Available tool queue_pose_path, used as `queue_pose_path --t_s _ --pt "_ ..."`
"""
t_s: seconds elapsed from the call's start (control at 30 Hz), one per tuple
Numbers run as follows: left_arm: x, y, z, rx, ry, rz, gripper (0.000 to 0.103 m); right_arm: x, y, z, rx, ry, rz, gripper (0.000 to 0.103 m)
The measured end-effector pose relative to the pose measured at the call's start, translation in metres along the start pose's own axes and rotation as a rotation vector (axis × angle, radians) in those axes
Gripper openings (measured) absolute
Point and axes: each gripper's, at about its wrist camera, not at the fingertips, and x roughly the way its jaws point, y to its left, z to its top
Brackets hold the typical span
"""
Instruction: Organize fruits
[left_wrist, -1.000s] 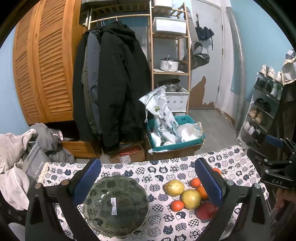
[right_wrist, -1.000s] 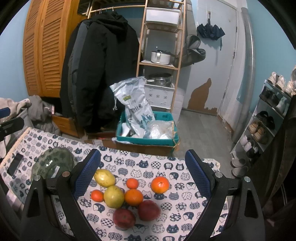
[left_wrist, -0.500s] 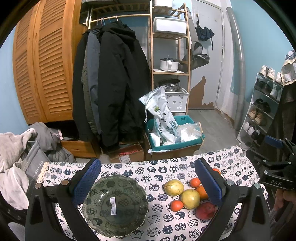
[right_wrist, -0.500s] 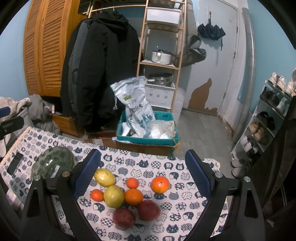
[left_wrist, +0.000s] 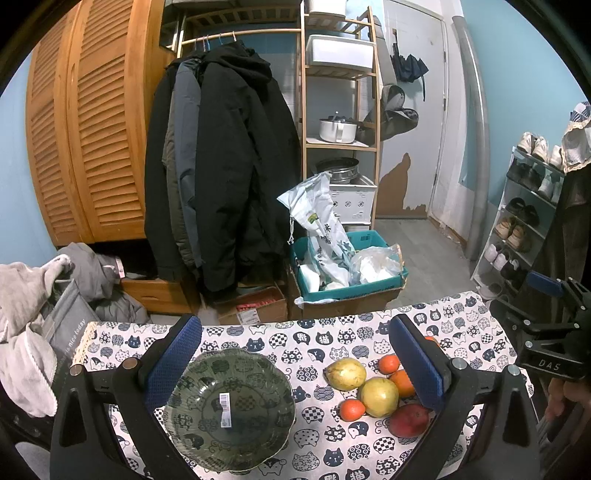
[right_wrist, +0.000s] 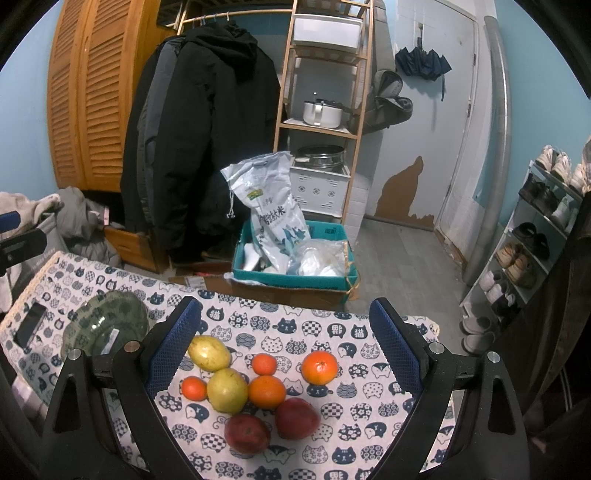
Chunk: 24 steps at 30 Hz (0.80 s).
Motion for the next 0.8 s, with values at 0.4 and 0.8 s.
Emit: queue_pose_path --t_s 0.4,0.8 --pt "0.0000 0.0006 0.0001 -0.001 -0.001 0.000 0.102 0.0004 0.0001 0.0003 -0.002 0.001 -0.001 0.091" --pt "0.0001 0.0010 0.0002 -0.002 0.001 -0.001 0.102 0.0024 0.0002 -0.0013 -0.003 0.003 0.000 0.091"
